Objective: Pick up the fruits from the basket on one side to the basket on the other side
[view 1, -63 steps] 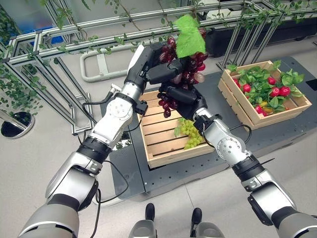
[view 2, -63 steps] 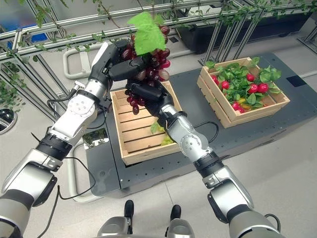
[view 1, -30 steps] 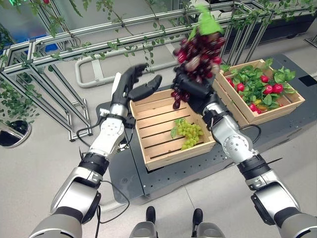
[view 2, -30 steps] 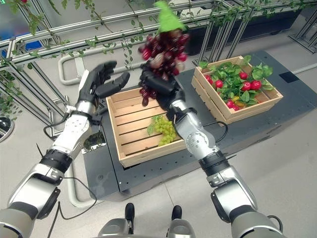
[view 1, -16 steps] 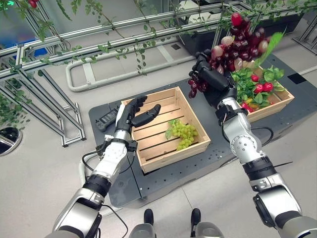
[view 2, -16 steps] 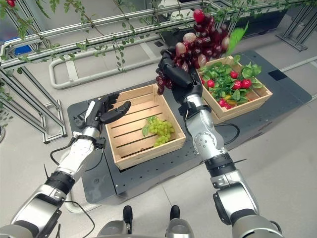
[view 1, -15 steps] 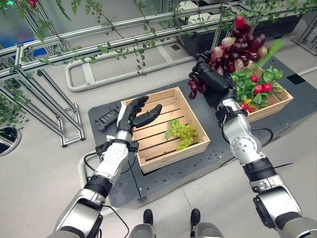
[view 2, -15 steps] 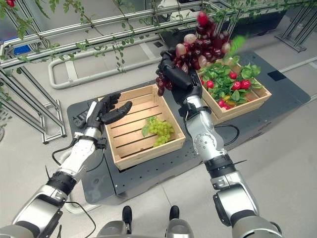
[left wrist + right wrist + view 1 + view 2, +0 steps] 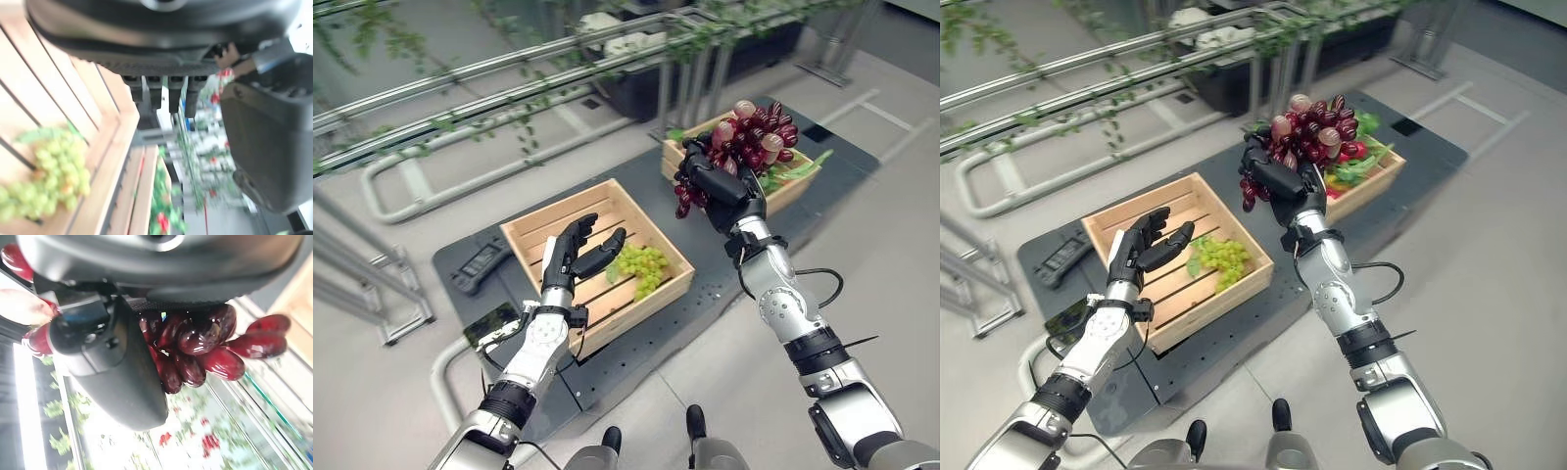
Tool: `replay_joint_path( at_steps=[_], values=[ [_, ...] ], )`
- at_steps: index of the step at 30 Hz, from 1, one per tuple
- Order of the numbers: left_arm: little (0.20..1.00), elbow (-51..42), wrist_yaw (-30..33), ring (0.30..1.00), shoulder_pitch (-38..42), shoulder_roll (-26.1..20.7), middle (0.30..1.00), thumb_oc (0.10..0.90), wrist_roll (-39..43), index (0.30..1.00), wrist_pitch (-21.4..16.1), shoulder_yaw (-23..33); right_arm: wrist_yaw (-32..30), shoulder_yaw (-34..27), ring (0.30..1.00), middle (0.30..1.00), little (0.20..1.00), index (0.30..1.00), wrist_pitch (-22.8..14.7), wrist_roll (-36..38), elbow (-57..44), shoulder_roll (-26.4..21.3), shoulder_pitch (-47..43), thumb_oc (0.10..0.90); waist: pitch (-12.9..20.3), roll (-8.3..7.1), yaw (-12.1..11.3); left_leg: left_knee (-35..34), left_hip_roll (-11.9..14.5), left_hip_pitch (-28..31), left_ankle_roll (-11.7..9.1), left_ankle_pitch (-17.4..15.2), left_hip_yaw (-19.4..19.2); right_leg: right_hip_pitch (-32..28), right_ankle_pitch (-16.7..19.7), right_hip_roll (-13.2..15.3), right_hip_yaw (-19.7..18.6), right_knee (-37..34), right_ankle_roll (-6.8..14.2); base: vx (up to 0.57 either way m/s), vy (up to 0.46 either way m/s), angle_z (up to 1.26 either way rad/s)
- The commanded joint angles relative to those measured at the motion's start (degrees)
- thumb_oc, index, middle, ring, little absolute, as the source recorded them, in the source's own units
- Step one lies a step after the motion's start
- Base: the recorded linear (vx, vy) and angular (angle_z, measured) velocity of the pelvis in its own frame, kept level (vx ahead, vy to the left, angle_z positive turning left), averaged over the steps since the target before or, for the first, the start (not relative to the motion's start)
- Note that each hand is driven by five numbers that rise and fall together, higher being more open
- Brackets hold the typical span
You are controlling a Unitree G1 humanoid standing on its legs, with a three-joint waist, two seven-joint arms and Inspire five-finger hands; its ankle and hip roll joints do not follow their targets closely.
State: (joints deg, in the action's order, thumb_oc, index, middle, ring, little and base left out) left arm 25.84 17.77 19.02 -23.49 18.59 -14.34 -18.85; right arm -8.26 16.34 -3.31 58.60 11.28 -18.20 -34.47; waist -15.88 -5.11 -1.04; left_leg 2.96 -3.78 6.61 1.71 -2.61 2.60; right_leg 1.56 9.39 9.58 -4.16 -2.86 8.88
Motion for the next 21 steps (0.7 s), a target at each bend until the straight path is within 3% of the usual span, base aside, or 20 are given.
replay_joint_path(
  at_steps=[1,2,3,4,6,7,9,10,11,13,15,16,18,19,21],
  values=[
    [0.9,-4.9,3.2,0.9,2.8,-1.7,0.9,0.8,-1.8,0.9,-6.3,3.1,2.9,-3.5,0.3,0.3,0.3,0.3,-7.8,-2.3,-4.6,-1.4,-6.2,0.4,5.0,4.08,-0.1,-1.7,0.9,2.0,-1.1,-4.5,-1.0,2.0,0.3,1.7,9.3,6.9,0.9,-0.5,0.18,-0.8],
    [0.9,-5.5,3.7,0.9,2.2,-2.4,0.9,0.8,-1.4,0.9,-6.4,3.9,4.0,-3.5,0.3,0.3,0.3,0.3,-7.6,-1.8,-4.8,-1.4,-5.8,0.4,5.1,4.86,-0.7,-2.4,1.4,1.6,-0.7,-3.4,-3.0,2.2,-2.0,1.4,11.1,13.5,0.2,-0.51,0.171,-1.06],
    [0.9,-5.9,3.6,0.9,1.9,-2.8,0.9,0.8,-0.8,0.9,-6.3,4.2,4.3,-3.5,0.3,0.3,0.3,0.3,-7.7,-1.7,-4.8,-1.6,-5.6,0.4,5.3,5.27,-0.8,-2.8,1.7,1.0,-0.5,-2.5,-3.8,2.3,-3.3,0.8,11.3,15.2,-0.4,-0.41,0.16,-1.96],
    [0.9,-5.4,3.9,0.9,2.0,-2.9,0.9,0.8,-0.2,0.9,-6.6,4.2,4.6,-3.4,0.3,0.3,0.3,0.3,-7.8,-1.7,-4.8,-2.0,-5.3,0.4,5.7,6.04,-1.1,-3.0,2.3,0.1,0.3,-1.5,-4.6,0.9,-6.9,-1.0,11.7,20.4,-1.5,-0.33,0.104,-1.91],
    [0.9,-4.5,4.9,0.9,2.3,-2.7,0.9,0.8,0.4,0.9,-7.3,4.1,5.6,-2.9,0.3,0.3,0.3,0.3,-8.4,-1.6,-4.1,-2.6,-4.9,0.4,6.5,6.05,-1.9,-1.9,2.7,-2.0,0.7,-0.7,-5.5,-1.0,-10.8,-2.5,12.9,23.2,-2.7,-0.28,0.02,-0.85],
    [0.9,-3.9,5.5,0.9,2.1,-2.4,0.9,0.8,0.4,0.9,-8.0,4.2,6.4,-2.7,0.3,0.3,0.3,0.3,-9.0,-1.3,-3.9,-2.9,-4.4,0.4,7.0,5.26,-2.6,-0.5,2.6,-3.5,0.7,-0.6,-6.3,-3.1,-12.9,-2.9,13.2,22.7,-3.0,-0.23,-0.106,-0.57],
    [0.9,-3.1,5.2,0.9,2.1,-2.1,0.9,0.8,1.4,0.9,-8.8,4.7,7.8,-2.9,0.3,0.3,0.3,0.3,-10.1,-1.3,-3.4,-3.2,-3.4,0.4,7.6,3.52,-3.2,1.3,2.2,-5.9,0.1,-0.5,-7.0,-7.8,-15.4,-4.1,12.6,15.2,-3.9,-0.21,-0.206,-0.76],
    [0.9,-1.9,5.2,0.9,2.4,-1.5,0.9,0.8,2.1,0.9,-9.3,5.0,8.6,-3.2,0.3,0.3,0.3,0.3,-10.2,-1.2,-2.8,-3.2,-3.0,0.4,8.1,2.43,-3.3,1.9,2.0,-6.8,-0.6,-0.8,-7.5,-9.9,-14.8,-4.4,12.0,7.8,-4.3,-0.18,-0.221,-0.68],
    [0.9,-0.8,5.4,0.9,2.8,-0.9,0.9,0.8,3.3,0.9,-9.4,5.0,8.8,-3.3,0.3,0.3,0.3,0.3,-10.0,-0.9,-2.2,-3.4,-2.9,0.4,8.4,2.13,-3.2,1.7,2.2,-7.1,-1.1,-0.8,-7.7,-10.6,-14.0,-4.9,11.3,5.0,-4.3,-0.14,-0.157,-0.55],
    [0.9,-0.7,6.6,0.9,3.0,0.9,0.9,0.8,5.8,0.9,-9.2,4.9,8.5,-3.0,0.3,0.3,0.3,0.3,-9.5,-0.7,-1.6,-3.7,-3.6,0.4,8.5,2.1,-2.7,0.1,3.4,-7.2,-2.3,0.8,-8.6,-10.9,-13.4,-6.6,11.0,3.1,-4.9,-0.13,-0.089,-0.45],
    [0.9,-1.1,7.4,0.9,2.9,2.3,0.9,0.8,2.9,0.9,-9.2,4.6,8.0,-3.2,0.3,0.3,0.3,0.3,-9.5,-1.5,-2.0,-3.9,-3.7,0.4,8.8,2.03,-2.5,-1.7,3.8,-7.3,-2.9,2.1,-9.0,-11.6,-13.3,-7.1,11.6,1.8,-5.6,-0.13,-0.049,-0.15],
    [0.9,-1.2,8.1,0.9,3.1,3.6,0.9,0.8,2.0,0.9,-9.3,3.4,7.1,-3.7,0.3,0.3,0.3,0.3,-9.2,-2.2,-2.5,-4.0,-3.6,0.4,9.2,2.13,-2.1,-3.9,3.6,-7.4,-3.3,3.6,-8.8,-12.0,-12.8,-7.9,10.9,0.3,-6.0,-0.14,-0.018,-0.04],
    [0.9,-1.4,8.2,0.9,3.3,4.2,0.9,0.8,1.5,0.9,-9.3,2.9,6.8,-4.3,0.3,0.3,0.3,0.3,-8.8,-2.0,-2.7,-4.7,-3.5,0.4,9.6,1.99,-2.0,-3.9,3.0,-7.8,-3.5,3.7,-7.1,-11.6,-12.5,-8.1,10.3,0.2,-6.2,-0.17,-0.003,0.0],
    [0.9,-1.9,8.1,0.9,3.4,4.0,0.9,0.8,2.0,0.9,-9.0,3.1,6.9,-4.6,0.3,0.3,0.3,0.3,-8.3,-1.2,-2.4,-5.6,-4.1,0.4,9.7,1.48,-2.0,0.4,1.5,-8.1,-3.0,1.6,-4.4,-10.2,-12.2,-7.7,9.6,1.2,-6.6,-0.25,0.037,-0.03],
    [0.9,-2.8,8.6,0.9,3.2,3.9,0.9,0.8,1.5,0.9,-9.2,3.6,7.9,-4.1,0.3,0.3,0.3,0.3,-7.9,-0.5,-1.1,-6.2,-5.6,0.4,9.0,-0.14,-1.7,13.8,-0.9,-9.1,-2.3,-4.9,-2.6,-8.5,-11.6,-6.1,8.1,2.8,-7.3,-0.28,0.085,-0.19]
  ],
)
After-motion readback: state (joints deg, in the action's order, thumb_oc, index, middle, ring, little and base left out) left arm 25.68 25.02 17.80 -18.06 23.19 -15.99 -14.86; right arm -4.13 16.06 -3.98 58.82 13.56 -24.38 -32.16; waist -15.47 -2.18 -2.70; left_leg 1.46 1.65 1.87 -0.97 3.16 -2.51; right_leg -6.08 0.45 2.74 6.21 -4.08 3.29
